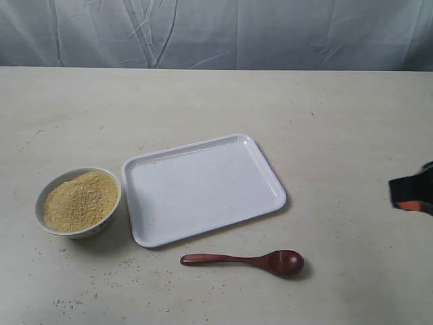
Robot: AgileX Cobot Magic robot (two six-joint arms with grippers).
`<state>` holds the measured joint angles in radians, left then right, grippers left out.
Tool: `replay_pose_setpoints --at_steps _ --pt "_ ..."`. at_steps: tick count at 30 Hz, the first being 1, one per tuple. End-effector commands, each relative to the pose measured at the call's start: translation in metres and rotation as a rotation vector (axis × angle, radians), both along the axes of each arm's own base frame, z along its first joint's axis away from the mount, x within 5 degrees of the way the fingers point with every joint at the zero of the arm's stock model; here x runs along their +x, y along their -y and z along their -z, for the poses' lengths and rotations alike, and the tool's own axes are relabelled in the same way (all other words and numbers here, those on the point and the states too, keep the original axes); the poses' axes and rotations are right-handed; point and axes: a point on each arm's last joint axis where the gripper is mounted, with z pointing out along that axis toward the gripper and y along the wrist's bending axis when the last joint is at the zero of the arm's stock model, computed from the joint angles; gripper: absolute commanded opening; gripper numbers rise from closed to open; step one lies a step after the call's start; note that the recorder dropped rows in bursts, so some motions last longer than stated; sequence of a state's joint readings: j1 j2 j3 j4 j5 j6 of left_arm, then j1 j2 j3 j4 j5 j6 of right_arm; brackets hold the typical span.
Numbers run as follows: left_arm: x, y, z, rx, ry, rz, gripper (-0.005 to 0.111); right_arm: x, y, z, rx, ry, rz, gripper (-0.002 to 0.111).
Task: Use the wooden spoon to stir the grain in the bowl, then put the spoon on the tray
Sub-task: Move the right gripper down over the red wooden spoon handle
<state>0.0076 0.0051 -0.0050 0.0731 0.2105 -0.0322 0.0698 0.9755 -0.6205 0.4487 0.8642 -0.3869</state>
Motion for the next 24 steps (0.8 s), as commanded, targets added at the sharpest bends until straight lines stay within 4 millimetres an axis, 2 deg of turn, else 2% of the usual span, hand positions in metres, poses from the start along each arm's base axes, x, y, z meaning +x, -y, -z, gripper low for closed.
replay_pose_setpoints --at_steps 1,3,7,13,15,20,24 --pt "0.0 0.0 0.001 -0.003 0.006 0.0 0.0 0.019 -0.033 0.017 0.054 -0.073 -0.32 -0.001" --pt "0.0 0.0 0.001 -0.003 0.006 0.0 0.0 0.023 -0.05 0.032 0.02 -0.093 -0.454 -0.001" --pt "0.0 0.0 0.001 -0.003 0.006 0.0 0.0 0.029 -0.082 0.054 -0.058 -0.088 -0.597 -0.001" --pt "0.0 0.0 0.001 -0.003 0.006 0.0 0.0 0.034 -0.134 0.067 -0.148 -0.011 -0.8 0.0" --pt "0.0 0.0 0.001 -0.003 0.006 0.0 0.0 0.034 -0.148 0.07 -0.175 0.014 -0.858 0.007" --pt "0.0 0.0 0.001 -0.003 0.006 0.0 0.0 0.036 -0.181 0.08 -0.245 0.103 -0.971 0.036" --pt "0.0 0.0 0.001 -0.003 0.006 0.0 0.0 0.035 -0.197 0.092 -0.283 0.172 -1.014 0.041"
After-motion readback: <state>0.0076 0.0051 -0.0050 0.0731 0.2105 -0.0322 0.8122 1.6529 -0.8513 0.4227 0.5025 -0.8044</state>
